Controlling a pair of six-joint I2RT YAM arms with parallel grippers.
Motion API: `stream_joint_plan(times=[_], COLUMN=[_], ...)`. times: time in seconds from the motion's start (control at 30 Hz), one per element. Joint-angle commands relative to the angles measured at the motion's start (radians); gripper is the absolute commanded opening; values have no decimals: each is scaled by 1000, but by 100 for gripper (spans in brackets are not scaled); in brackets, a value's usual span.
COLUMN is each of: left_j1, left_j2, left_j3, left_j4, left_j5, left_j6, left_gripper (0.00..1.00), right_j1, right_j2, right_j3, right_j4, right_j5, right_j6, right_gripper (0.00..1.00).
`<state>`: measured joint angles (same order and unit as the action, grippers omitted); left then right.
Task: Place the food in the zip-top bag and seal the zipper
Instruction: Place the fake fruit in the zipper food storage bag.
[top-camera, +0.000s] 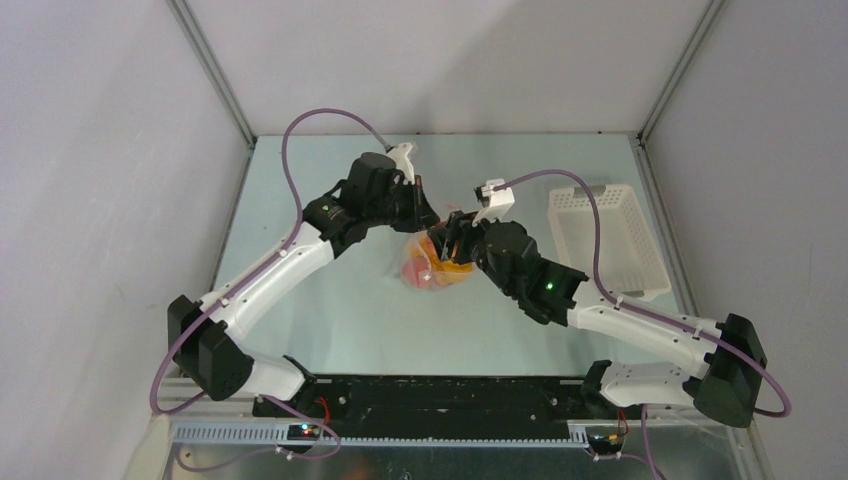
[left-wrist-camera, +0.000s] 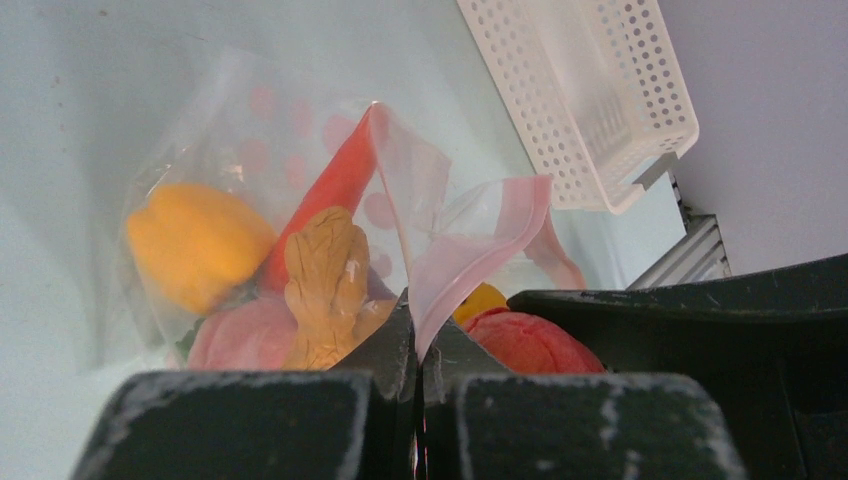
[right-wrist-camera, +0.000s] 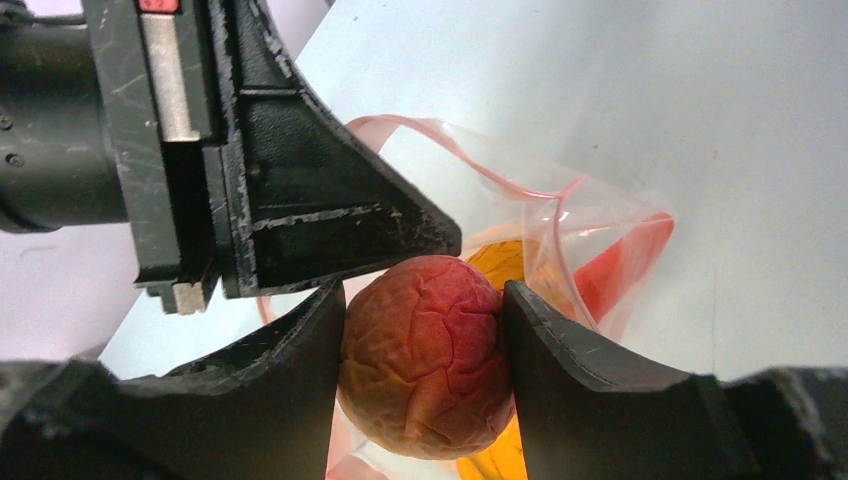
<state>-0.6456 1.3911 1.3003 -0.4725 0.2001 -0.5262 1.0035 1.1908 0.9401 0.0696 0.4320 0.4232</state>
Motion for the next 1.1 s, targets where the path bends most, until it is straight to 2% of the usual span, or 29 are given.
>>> stream_joint_plan(times=[0.0, 0.23, 0.37, 0.6, 0.7, 0.77, 0.97, 1.07], left_j1=[0, -2, 0, -1, -1, -2, -2, -1], left_j2=[-51, -51, -41, -32, -33, -31, -30, -32], left_j3=[33, -2, -12, -14, -14, -13, -10, -14], left_j4=[78, 132, 157, 157, 156, 154, 144, 142], left_j5=[85, 132, 144, 139, 129, 126, 122, 121], left_j6=[-44, -96, -126, -144, -145, -143, -135, -133], left_gripper=[0, 0, 0, 0, 0, 0, 0, 0], right_j1=[6, 16, 34, 73, 75, 75, 75, 75], right_j2=[3, 62, 99, 131, 124, 110, 62, 45], right_j3=[-1, 3, 3, 6, 8, 8, 14, 25], right_j4=[72, 36, 64, 116, 105, 102, 93, 79], right_j5=[172, 179, 120, 64, 52, 55, 78, 73], right_j6=[10, 29, -15, -148, -178, -184, -195, -203], right_gripper=[13, 20, 28, 48, 64, 70, 84, 87])
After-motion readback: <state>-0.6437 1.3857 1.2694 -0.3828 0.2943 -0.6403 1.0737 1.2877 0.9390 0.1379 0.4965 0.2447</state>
